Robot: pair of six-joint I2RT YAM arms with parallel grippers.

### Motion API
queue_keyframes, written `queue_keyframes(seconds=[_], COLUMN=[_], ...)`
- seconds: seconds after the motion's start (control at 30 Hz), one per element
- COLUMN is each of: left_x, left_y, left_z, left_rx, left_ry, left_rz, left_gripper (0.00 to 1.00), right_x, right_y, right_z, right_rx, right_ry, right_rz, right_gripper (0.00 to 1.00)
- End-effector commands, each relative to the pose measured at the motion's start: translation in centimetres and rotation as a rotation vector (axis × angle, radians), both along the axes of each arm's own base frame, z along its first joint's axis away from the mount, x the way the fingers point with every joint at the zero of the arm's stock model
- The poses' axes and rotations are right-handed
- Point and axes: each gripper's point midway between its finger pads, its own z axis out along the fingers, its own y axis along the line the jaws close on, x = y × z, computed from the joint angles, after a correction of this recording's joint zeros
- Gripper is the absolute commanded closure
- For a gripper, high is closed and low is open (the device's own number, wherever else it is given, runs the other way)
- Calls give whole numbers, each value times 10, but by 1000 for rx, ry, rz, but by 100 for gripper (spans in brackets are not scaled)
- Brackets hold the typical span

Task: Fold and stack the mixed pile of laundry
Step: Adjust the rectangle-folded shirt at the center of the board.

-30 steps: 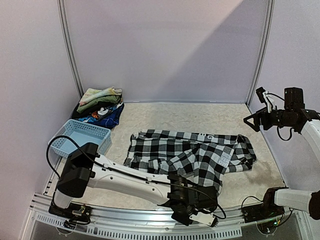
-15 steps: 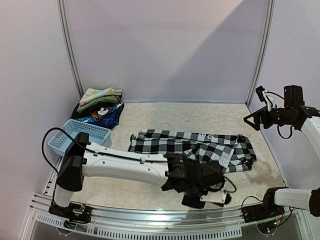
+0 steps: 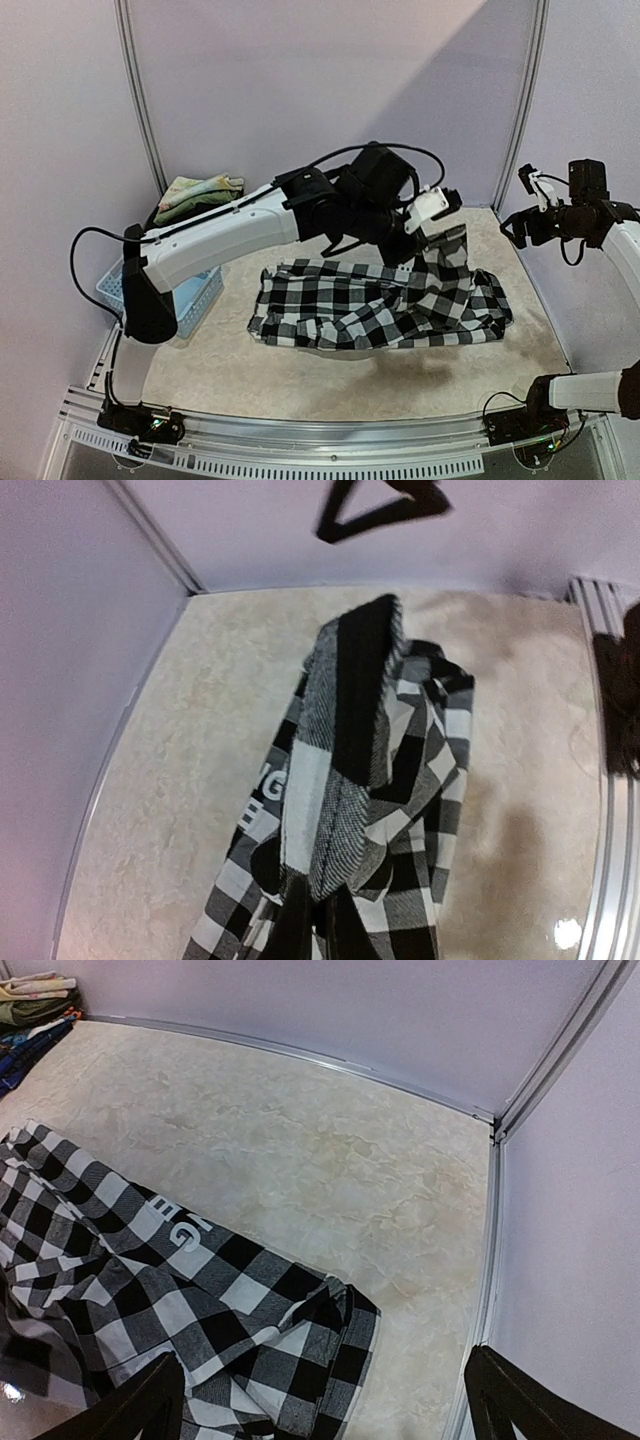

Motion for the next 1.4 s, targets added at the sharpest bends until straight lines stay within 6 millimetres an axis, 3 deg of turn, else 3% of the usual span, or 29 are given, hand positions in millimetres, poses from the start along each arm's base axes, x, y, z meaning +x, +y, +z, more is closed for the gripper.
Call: queue_keyframes(seconds=[0.0, 0.13, 0.27, 0.57, 0.9, 1.1, 1.23, 1.37], left_x=[50, 78, 98, 146, 176, 188, 185, 196], left_y=[-7, -13, -18, -6, -17, -18, -19, -11], left_z=[21, 35, 38, 50, 45, 33, 23, 7], left_rx=[-164, -259, -313, -451, -553, -582, -558, -515], left_ry=[11, -5, -2, -4, -43, -26, 6, 6], left_rz=[123, 162, 186, 304, 303, 332, 317, 358], left_gripper=[100, 100, 100, 100, 100, 100, 100, 100], right_x=[12, 16, 19, 24, 25, 23, 22, 24], right_y=[-17, -14, -7, 16, 26, 33, 39, 41], right_z=[-7, -31, -60, -109, -123, -126, -135, -146], right_rx=[-12, -9, -17, 80, 137, 179, 226, 244], right_ry=[22, 82, 165, 349, 404, 420, 451, 490], right_rz=[-55, 8, 102, 271, 337, 375, 397, 403], right_gripper=[1, 1, 3, 12, 16, 15, 11, 10])
